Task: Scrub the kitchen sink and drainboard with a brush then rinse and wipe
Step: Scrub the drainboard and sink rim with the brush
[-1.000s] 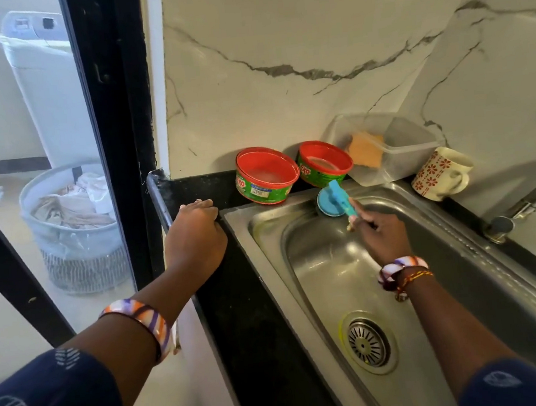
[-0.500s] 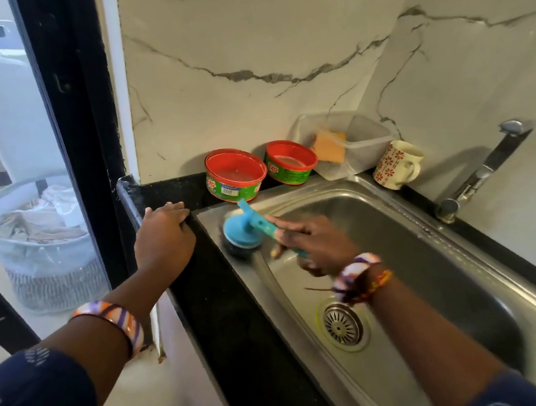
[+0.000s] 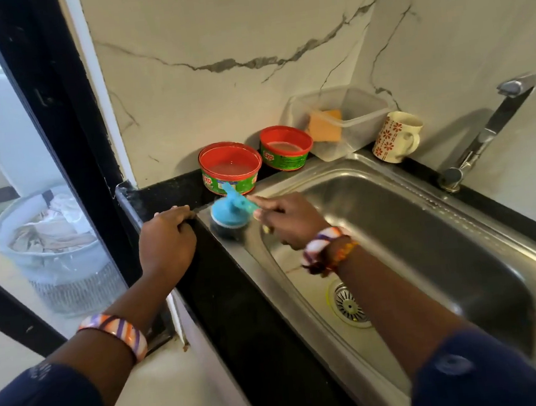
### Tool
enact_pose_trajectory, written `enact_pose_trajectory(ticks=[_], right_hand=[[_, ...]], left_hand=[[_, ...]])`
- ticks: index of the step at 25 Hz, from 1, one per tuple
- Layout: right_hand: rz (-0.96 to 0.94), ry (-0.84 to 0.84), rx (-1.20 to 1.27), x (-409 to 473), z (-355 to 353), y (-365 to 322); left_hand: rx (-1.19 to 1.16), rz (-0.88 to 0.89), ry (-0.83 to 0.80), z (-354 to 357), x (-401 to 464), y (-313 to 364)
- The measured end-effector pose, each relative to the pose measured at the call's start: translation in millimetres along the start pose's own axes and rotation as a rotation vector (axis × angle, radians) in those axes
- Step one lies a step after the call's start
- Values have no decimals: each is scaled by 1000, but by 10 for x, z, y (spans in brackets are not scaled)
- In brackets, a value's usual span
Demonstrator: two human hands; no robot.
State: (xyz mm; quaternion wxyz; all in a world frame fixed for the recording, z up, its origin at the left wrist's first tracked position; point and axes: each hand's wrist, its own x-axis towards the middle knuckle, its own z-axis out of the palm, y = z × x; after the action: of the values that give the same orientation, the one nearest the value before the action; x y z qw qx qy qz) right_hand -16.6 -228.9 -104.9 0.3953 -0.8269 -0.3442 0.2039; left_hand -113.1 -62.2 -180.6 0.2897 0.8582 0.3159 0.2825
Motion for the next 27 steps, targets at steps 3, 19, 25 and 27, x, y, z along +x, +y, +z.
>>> enact_pose_trajectory(ticks=[3, 19, 25, 27], right_hand=[[-31, -36, 43, 20, 66, 53], [-142, -30, -101, -41, -160, 407], [-99, 113, -217, 527, -855, 990], [0, 287, -212, 631, -1233, 1211]], left_hand=[[16, 14, -2, 10, -3, -6], [235, 383, -119, -89, 338, 533], [238, 523, -173, 99, 1006, 1236], [267, 589, -270, 289, 1253, 1456]])
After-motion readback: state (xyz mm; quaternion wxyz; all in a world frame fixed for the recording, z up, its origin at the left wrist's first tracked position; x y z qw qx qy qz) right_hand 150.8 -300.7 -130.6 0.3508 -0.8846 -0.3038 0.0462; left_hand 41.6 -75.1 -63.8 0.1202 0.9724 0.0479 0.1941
